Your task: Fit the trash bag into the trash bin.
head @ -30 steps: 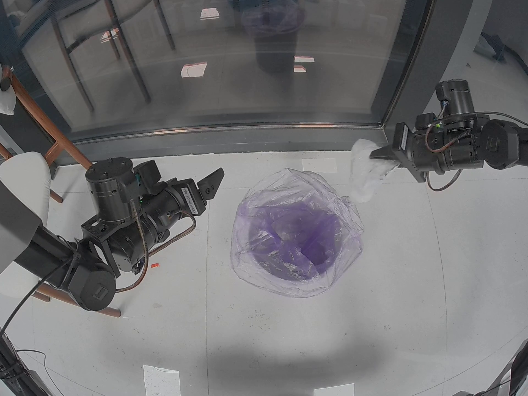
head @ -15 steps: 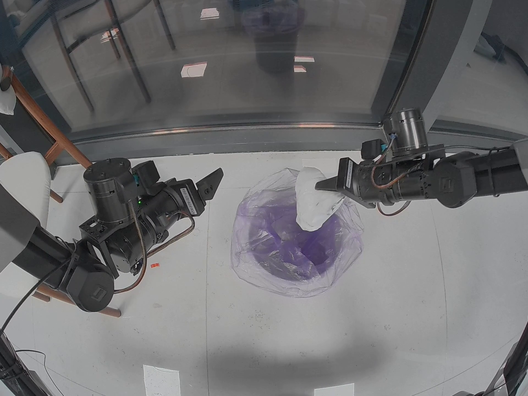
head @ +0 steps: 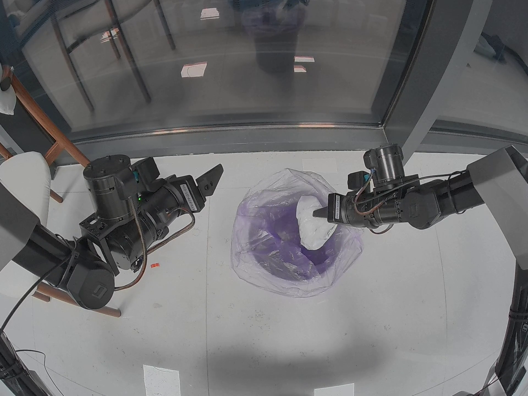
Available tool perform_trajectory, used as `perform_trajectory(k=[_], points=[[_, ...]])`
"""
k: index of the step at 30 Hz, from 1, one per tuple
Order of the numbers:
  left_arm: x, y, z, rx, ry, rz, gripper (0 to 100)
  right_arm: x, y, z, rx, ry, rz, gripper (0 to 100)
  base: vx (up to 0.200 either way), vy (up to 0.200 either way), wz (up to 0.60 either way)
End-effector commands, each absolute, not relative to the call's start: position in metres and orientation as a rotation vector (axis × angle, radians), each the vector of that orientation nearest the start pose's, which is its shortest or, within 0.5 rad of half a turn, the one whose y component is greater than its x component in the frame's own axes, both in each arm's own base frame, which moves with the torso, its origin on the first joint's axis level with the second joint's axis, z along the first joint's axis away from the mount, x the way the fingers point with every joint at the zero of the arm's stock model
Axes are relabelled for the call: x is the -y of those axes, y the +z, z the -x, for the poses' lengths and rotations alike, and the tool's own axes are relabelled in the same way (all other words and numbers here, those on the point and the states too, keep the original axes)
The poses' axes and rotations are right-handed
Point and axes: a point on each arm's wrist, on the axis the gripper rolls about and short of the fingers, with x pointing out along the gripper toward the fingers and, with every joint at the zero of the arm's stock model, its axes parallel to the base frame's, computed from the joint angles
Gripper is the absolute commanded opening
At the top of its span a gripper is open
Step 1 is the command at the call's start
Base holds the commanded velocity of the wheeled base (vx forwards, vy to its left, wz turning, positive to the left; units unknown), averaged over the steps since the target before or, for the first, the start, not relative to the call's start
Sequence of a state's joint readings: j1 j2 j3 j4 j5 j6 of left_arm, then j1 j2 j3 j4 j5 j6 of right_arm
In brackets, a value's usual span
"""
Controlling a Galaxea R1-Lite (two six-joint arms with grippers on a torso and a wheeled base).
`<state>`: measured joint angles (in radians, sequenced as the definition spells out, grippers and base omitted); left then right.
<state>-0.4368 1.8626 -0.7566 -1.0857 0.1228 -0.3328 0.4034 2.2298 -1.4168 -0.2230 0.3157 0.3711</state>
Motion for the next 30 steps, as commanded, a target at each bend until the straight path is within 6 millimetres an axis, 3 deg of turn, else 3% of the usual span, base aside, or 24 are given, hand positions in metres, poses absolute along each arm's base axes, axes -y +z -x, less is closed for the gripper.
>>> perform_trajectory(k=[1, 7, 15, 23, 30], points=[[0.139, 0.161, -0.305, -0.077, -0.306, 0.324, 100, -0.188, 0.076, -0.417, -0.699, 0.587, -0.309, 0, 0.0, 0.0, 0.0], [0.139, 0.161, -0.305, -0.077, -0.304, 0.324, 100, -0.201, 0.05, -0.427, -0.568, 0.576, -0.262, 0, 0.0, 0.0, 0.0], [0.138, 0.161, -0.304, -0.078, -0.302, 0.324, 100, -0.202, 0.028, -0.424, -0.495, 0.609, -0.201, 0, 0.0, 0.0, 0.0], [0.138, 0.161, -0.304, -0.078, -0.299, 0.324, 100, -0.196, 0.013, -0.409, -0.493, 0.621, -0.138, 0, 0.0, 0.0, 0.0], [0.138, 0.161, -0.304, -0.076, -0.289, 0.326, 100, -0.194, 0.011, -0.41, -0.436, 0.633, -0.106, 0, 0.0, 0.0, 0.0]])
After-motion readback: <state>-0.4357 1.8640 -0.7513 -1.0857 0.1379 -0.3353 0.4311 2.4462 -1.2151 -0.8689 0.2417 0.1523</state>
